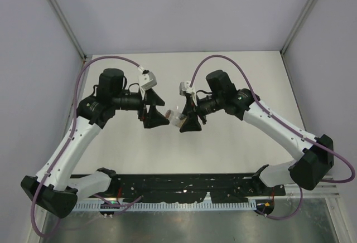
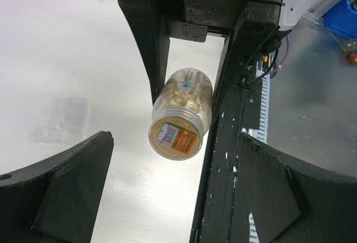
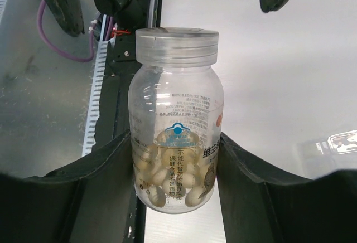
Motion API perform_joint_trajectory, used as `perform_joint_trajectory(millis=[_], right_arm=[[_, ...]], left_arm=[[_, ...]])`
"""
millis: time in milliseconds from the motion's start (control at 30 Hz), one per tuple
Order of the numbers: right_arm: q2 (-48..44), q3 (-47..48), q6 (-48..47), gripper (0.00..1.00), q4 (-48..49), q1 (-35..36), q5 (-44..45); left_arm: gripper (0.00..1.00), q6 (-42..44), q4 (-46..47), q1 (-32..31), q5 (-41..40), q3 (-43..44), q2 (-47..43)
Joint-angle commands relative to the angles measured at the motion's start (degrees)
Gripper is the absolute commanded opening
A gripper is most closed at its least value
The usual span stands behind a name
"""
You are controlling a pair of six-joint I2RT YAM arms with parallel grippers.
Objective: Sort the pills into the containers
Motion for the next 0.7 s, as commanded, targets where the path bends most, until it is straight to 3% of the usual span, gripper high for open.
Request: perform_joint_trajectory(millis=[0, 200, 333, 400, 467, 500, 567, 667], right_arm=[[-1.3, 3.4, -1.5, 0.06, -2.0, 0.2, -4.0], [-1.0, 4.1, -0.9, 0.05, -2.3, 0.2, -4.4], [-0.5, 4.5, -0.8, 0.05, -2.2, 0.3, -3.8], [0.0, 4.4, -0.7, 0.05, -2.1, 0.2, -3.4], [-0.2, 4.1, -0.1, 0.06, -1.4, 0.3, -1.8], [-0.6, 3.6, 0.0, 0.06, -1.1, 0.4, -1.0], [-1.2, 3.0, 0.2, 0.05, -0.1, 0.5, 1.8], [-1.7, 2.4, 1.4, 0.05, 1.6, 0.9, 6.8]], left_arm=[[0.94, 7.7, -4.6, -0.1, 1.7, 1.8, -0.9], [0.84, 7.9, -3.9, -2.0, 0.3, 1.6, 0.5], [0.70, 5.1, -1.0, -2.8, 0.5, 1.8, 2.1], [0.58, 4.0, -0.3, -3.0, 0.6, 2.1, 2.8], [0.39, 2.7, 0.5, -3.0, 0.5, 2.2, 3.4], [0.21, 2.1, 0.8, -3.1, 0.3, 2.0, 3.7], [0.00, 0.0, 2.3, -3.1, -0.4, 1.4, 3.8], [0.00, -3.8, 5.0, -3.1, -1.1, 0.2, 4.2]])
